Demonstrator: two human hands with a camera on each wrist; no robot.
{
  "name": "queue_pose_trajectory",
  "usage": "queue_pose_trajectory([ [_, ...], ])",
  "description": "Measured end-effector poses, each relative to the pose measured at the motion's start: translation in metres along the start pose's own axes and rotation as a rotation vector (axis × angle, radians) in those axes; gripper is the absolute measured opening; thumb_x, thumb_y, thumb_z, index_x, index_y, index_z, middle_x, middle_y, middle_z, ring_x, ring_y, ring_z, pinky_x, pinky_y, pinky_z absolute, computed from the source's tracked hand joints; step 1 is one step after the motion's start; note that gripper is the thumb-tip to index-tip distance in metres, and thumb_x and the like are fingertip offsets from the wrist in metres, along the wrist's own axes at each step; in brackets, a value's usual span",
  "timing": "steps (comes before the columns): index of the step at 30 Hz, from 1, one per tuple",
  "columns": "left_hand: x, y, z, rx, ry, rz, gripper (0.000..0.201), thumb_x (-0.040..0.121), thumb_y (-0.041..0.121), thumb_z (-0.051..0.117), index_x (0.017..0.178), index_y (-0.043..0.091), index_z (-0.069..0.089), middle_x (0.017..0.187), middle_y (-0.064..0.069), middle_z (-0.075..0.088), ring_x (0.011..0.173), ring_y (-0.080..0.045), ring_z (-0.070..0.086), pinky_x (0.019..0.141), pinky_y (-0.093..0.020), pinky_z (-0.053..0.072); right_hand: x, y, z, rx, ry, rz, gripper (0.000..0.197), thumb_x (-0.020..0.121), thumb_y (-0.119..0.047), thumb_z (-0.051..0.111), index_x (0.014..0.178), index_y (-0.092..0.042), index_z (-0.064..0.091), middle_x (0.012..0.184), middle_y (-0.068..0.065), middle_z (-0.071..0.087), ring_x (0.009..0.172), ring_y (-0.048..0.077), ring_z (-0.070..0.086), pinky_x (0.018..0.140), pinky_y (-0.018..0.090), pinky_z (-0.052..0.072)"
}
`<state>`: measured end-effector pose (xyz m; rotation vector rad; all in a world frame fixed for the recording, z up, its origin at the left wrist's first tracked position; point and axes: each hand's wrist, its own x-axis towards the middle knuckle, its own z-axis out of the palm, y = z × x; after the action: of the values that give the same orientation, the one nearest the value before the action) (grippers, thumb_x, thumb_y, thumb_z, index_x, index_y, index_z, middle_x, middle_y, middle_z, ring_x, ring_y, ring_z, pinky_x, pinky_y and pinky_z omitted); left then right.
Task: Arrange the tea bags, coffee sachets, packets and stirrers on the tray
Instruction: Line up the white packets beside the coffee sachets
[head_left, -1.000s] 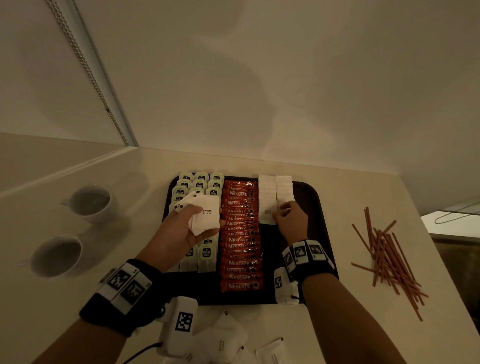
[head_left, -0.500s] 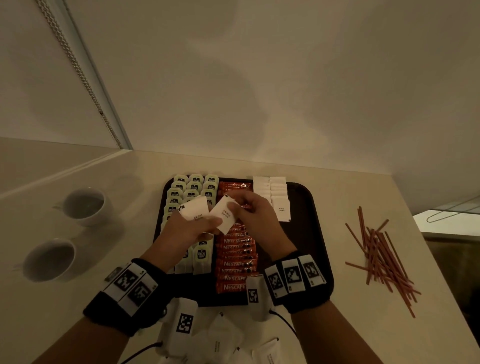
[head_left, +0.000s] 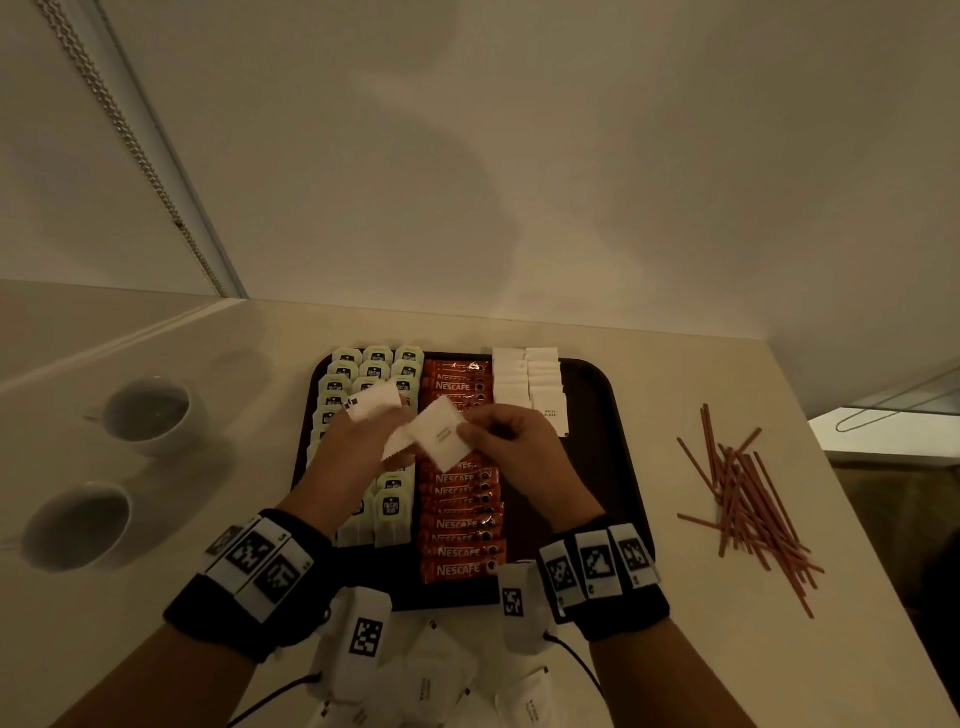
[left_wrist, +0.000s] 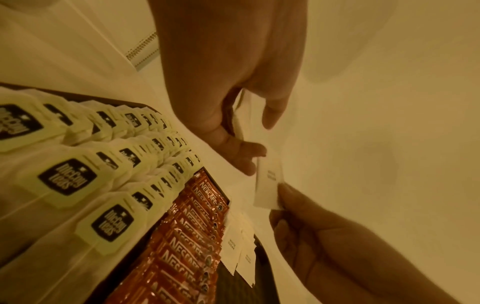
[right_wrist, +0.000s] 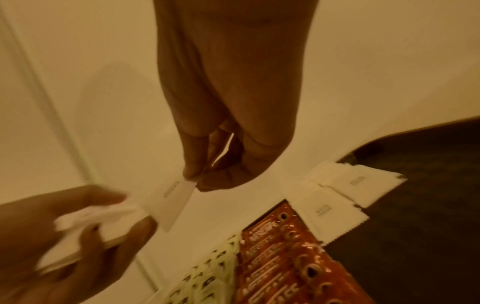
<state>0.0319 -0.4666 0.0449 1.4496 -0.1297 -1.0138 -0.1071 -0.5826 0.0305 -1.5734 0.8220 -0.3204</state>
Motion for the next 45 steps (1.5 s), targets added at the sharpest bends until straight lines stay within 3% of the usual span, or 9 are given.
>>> queue_pose_trajectory([
  [3,-0.001,0.002,-0.004,-0.263,-0.037,-0.171,0.020,0.099,0.014,0.037,0.116,0.008,0.047,0.067,-0.014,0.071,0.055,-0.025,0.067,0.041,-0.023,0.052,0.002,0.016,-0.023,0.148,0.185,0.105,0.013,0.090,-0.009,0.058,0.097,-0.016,0.066,0.102,0.003,0.068,0.096,0.017,0.066,0.081,0.029,0.056],
  [10,-0.009,0.003,-0.006,-0.428,-0.067,-0.184,0.021,0.100,0.015,0.033,0.100,0.011,0.054,0.072,-0.015,0.071,0.068,-0.027,0.069,0.053,-0.030,0.058,0.016,0.078,-0.069,-0.067,0.596,0.290,0.012,0.090,-0.010,0.060,0.101,-0.011,0.063,0.104,0.006,0.066,0.083,0.014,0.062,0.088,0.040,0.054],
  [18,-0.010,0.005,-0.006,-0.399,-0.078,-0.194,0.025,0.101,0.018,0.032,0.097,0.010,0.055,0.090,-0.017,0.065,0.063,-0.025,0.070,0.053,-0.029,0.057,0.033,0.097,-0.074,-0.191,0.621,0.329,0.017,0.089,-0.012,0.061,0.105,-0.010,0.065,0.098,0.007,0.066,0.086,0.018,0.061,0.085,0.034,0.052],
  [21,-0.010,0.005,-0.010,-0.398,-0.097,-0.217,0.029,0.100,0.019,0.031,0.099,0.008,0.057,0.086,-0.019,0.068,0.076,-0.031,0.066,0.054,-0.029,0.058,0.038,0.100,-0.074,-0.228,0.634,0.332,0.018,0.088,-0.014,0.062,0.104,-0.009,0.066,0.097,0.007,0.067,0.087,0.019,0.062,0.082,0.032,0.051],
  [25,-0.012,0.006,-0.014,-0.419,-0.148,-0.239,0.032,0.099,0.017,0.026,0.107,0.005,0.054,0.075,-0.016,0.072,0.066,-0.026,0.071,0.057,-0.030,0.058,0.042,0.102,-0.073,-0.281,0.665,0.341,0.016,0.086,-0.015,0.063,0.100,-0.009,0.068,0.098,0.010,0.069,0.093,0.024,0.063,0.087,0.037,0.051],
  [33,-0.010,0.008,-0.010,-0.385,-0.120,-0.271,0.042,0.099,0.012,0.029,0.139,0.002,0.038,0.115,-0.024,0.058,0.090,-0.034,0.059,0.050,-0.031,0.058,0.038,0.083,-0.067,-0.291,0.686,0.307,0.020,0.088,-0.017,0.063,0.104,-0.006,0.062,0.104,0.009,0.064,0.099,0.022,0.059,0.080,0.025,0.043],
  [36,-0.009,0.007,-0.009,-0.342,-0.083,-0.270,0.036,0.100,0.011,0.035,0.134,0.004,0.042,0.126,-0.028,0.054,0.092,-0.037,0.061,0.051,-0.031,0.059,0.024,0.042,-0.043,-0.184,0.554,0.162,0.014,0.093,-0.021,0.057,0.104,-0.013,0.060,0.104,0.002,0.061,0.091,0.011,0.057,0.071,0.020,0.045],
  [41,-0.016,0.007,-0.003,-0.149,-0.082,-0.202,0.007,0.096,0.010,0.049,0.096,0.009,0.056,0.099,-0.015,0.063,0.085,-0.027,0.062,0.049,-0.026,0.057,0.002,-0.020,0.008,-0.058,-0.041,-0.071,0.024,0.092,-0.030,0.057,0.116,-0.027,0.057,0.109,-0.010,0.061,0.100,0.006,0.060,0.077,0.023,0.055],
  [45,-0.018,0.004,-0.007,0.054,-0.136,-0.066,0.010,0.092,0.014,0.058,0.100,0.020,0.061,0.100,-0.007,0.068,0.086,-0.017,0.066,0.054,-0.022,0.054,0.004,-0.028,0.026,-0.072,-0.068,-0.166,0.034,0.089,-0.014,0.063,0.121,-0.021,0.058,0.116,0.001,0.061,0.100,0.014,0.061,0.077,0.029,0.058],
])
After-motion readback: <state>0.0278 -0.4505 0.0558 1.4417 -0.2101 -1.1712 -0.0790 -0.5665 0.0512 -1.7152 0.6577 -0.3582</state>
